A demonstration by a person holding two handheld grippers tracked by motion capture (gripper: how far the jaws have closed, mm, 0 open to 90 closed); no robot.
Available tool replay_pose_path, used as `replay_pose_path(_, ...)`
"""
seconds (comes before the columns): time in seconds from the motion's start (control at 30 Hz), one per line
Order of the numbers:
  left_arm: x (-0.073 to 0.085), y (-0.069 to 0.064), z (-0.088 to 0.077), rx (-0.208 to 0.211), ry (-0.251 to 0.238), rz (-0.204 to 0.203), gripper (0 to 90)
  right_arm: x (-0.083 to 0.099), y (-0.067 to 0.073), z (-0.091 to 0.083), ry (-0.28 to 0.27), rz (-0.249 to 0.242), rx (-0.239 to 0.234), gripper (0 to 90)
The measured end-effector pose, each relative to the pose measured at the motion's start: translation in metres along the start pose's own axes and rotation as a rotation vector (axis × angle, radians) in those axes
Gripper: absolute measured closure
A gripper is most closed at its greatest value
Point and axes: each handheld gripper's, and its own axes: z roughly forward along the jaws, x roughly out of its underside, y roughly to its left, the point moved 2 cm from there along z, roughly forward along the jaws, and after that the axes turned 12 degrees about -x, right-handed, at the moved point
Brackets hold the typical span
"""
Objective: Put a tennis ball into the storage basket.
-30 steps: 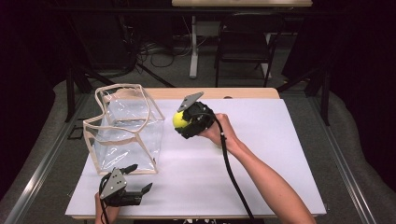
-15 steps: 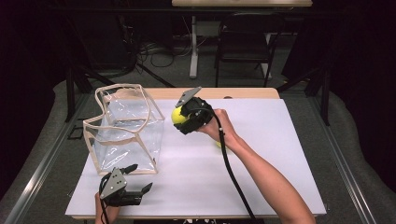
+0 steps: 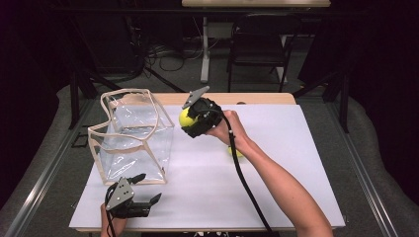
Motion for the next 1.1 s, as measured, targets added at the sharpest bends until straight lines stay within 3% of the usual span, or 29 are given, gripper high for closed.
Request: replay_pose_path(1.1, 0.0, 0.0, 0.0, 0.0, -0.002, 0.002, 15.9, -0.046, -0.004, -0.006, -0.011, -0.049, 0.013, 26.2)
